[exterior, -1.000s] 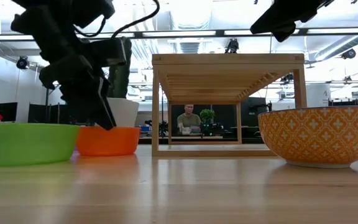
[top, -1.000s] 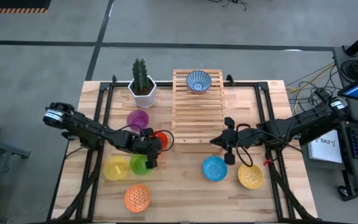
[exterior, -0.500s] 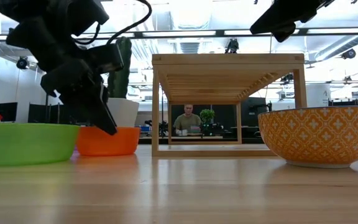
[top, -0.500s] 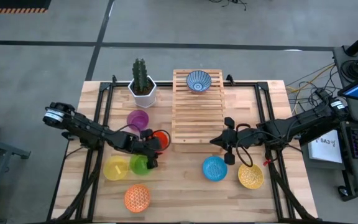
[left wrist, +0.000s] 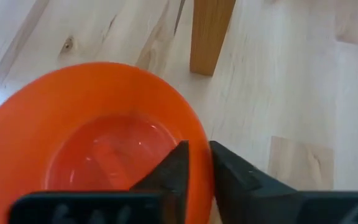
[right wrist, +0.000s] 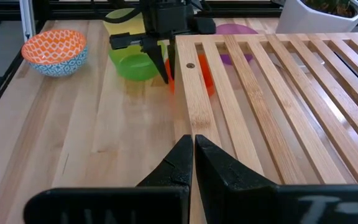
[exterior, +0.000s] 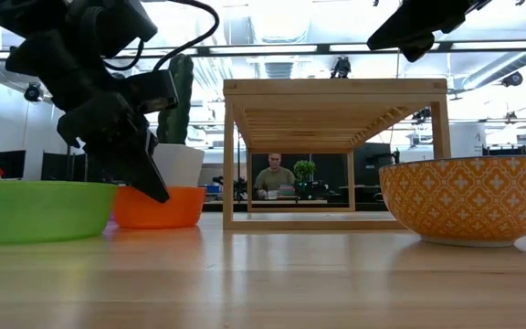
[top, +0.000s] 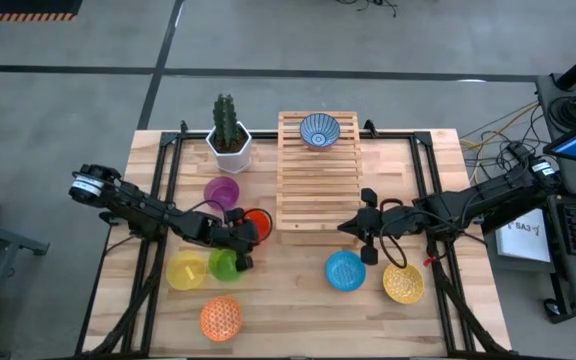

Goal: Place and stack bowls onto a shelf
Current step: Put the orange bowl on the shelf

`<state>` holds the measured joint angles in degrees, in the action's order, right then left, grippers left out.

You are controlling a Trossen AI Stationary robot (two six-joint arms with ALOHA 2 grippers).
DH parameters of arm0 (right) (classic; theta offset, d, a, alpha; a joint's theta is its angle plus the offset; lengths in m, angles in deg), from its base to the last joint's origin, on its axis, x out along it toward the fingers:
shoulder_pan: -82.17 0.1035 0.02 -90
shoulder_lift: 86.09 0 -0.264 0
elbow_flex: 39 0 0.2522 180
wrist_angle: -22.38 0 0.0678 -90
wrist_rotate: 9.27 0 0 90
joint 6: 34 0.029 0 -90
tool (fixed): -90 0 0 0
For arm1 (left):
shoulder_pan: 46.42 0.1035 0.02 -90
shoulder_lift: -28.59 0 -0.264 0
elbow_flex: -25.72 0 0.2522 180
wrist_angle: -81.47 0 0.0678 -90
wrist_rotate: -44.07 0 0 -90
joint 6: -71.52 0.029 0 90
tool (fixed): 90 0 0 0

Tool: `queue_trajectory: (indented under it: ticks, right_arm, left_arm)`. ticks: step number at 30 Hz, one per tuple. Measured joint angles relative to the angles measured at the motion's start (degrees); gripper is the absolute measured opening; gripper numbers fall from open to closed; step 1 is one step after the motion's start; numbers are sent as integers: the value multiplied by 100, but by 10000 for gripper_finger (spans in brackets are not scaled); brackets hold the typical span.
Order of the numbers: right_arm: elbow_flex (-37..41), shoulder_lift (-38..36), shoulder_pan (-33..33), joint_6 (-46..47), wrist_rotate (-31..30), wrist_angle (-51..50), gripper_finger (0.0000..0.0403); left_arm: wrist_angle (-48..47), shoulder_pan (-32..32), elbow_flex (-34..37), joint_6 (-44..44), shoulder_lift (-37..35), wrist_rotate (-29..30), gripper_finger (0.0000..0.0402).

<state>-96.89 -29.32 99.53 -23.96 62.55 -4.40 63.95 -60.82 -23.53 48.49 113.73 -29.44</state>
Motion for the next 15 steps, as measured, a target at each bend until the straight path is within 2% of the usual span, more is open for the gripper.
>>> queue_trajectory:
  ticks: [2, 8, 15]
  right_arm:
    - [-1, 0, 0, 2, 0, 1, 9]
    - [1, 0, 0, 4, 0, 0, 9]
    - [1, 0, 0, 4, 2, 0, 9]
  left_arm:
    - [-55, 0, -3, 0, 0, 5, 8]
    - [-325, 0, -151, 34, -34, 50, 2]
    - [-1881, -7, -974, 471, -334, 103, 0]
